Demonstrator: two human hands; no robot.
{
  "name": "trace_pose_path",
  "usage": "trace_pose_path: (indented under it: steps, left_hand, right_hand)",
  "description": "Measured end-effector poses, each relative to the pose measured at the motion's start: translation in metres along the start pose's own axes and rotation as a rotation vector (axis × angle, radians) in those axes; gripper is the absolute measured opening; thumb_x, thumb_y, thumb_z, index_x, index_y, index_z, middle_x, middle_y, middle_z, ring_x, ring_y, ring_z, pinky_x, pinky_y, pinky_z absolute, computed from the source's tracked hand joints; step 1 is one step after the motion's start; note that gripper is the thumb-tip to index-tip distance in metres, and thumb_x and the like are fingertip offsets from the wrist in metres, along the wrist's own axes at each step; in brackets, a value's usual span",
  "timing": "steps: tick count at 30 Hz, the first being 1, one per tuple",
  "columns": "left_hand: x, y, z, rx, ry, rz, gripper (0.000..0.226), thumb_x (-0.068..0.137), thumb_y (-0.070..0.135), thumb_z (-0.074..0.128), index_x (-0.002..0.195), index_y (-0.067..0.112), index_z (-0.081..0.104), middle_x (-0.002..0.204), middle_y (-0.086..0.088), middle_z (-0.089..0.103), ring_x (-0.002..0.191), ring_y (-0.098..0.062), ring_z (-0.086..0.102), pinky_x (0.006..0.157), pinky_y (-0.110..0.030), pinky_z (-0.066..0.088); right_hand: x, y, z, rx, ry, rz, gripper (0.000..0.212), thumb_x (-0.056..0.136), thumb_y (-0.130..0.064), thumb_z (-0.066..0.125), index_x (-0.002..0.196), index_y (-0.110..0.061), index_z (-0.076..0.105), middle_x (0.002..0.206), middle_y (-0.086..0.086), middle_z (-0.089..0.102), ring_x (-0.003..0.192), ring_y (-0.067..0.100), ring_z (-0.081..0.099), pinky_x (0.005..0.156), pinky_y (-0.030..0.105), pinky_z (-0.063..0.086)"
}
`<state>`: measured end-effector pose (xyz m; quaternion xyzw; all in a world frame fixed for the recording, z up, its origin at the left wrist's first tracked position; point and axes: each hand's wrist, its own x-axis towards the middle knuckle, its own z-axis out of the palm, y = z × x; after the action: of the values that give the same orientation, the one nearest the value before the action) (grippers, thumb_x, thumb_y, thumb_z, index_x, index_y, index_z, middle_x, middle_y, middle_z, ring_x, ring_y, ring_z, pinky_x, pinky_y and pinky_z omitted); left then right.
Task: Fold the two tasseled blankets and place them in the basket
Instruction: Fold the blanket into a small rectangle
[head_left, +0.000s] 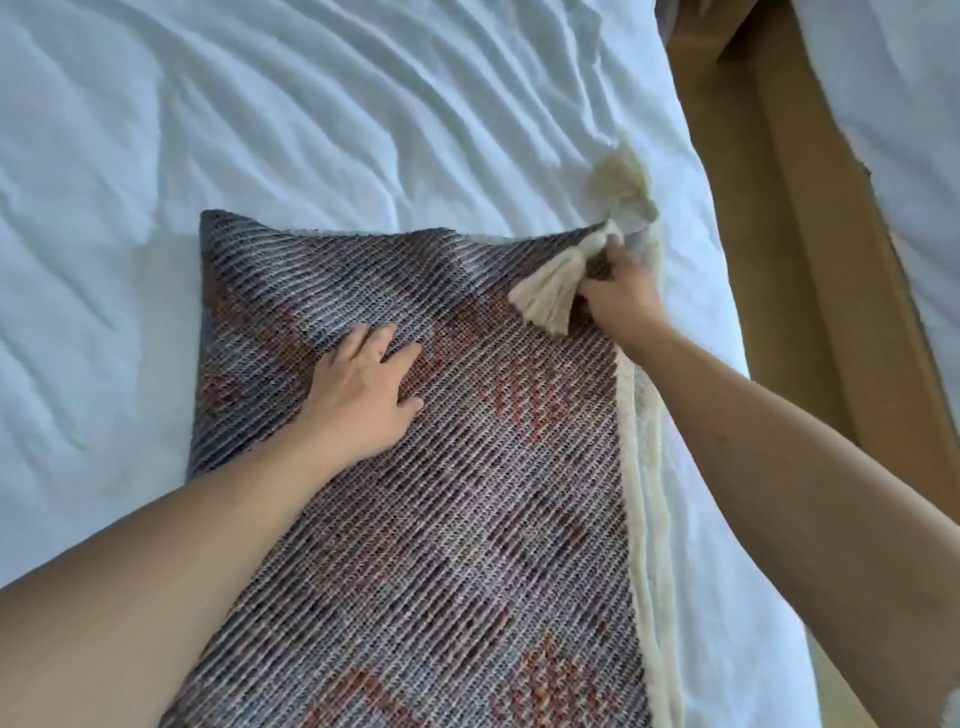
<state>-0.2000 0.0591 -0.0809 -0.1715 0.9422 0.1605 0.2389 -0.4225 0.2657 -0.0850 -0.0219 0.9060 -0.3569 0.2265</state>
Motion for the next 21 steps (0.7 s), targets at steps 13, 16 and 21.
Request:
trace_pose_path:
  steps: [13, 16, 21]
  left_hand:
    - [-0.024, -0.024, 0.026, -0.112, 0.136, -0.102, 0.064, 0.101, 0.053, 0.041, 0.159, 0.028, 0.026, 0.17, -0.001, 0.011, 0.156, -0.027, 0.007, 0.125, -0.047, 0.01]
    - [-0.075, -0.045, 0.058, -0.116, 0.142, -0.195, 0.065, 0.101, 0.053, 0.041, 0.158, 0.024, 0.03, 0.169, -0.005, 0.017, 0.155, -0.031, 0.012, 0.124, -0.05, 0.014]
    - [-0.192, -0.073, 0.122, -0.101, 0.099, -0.365, 0.066, 0.101, 0.051, 0.045, 0.158, 0.021, 0.031, 0.169, -0.008, 0.017, 0.154, -0.034, 0.015, 0.123, -0.053, 0.018]
  right_hand:
    - [-0.042, 0.06, -0.026, 0.011, 0.258, 0.16, 0.062, 0.088, -0.044, 0.067, 0.144, -0.023, 0.051, 0.119, -0.001, 0.063, 0.103, 0.016, 0.062, 0.102, 0.043, 0.051]
    - [-0.132, 0.11, -0.006, 0.006, 0.103, 0.308, 0.071, 0.085, -0.055, 0.072, 0.143, -0.021, 0.049, 0.126, 0.004, 0.065, 0.113, 0.025, 0.063, 0.102, 0.045, 0.05]
    - [-0.272, 0.176, 0.01, -0.039, -0.043, 0.434, 0.052, 0.083, -0.045, 0.081, 0.116, -0.014, 0.056, 0.108, 0.002, 0.064, 0.097, 0.019, 0.06, 0.08, 0.03, 0.044]
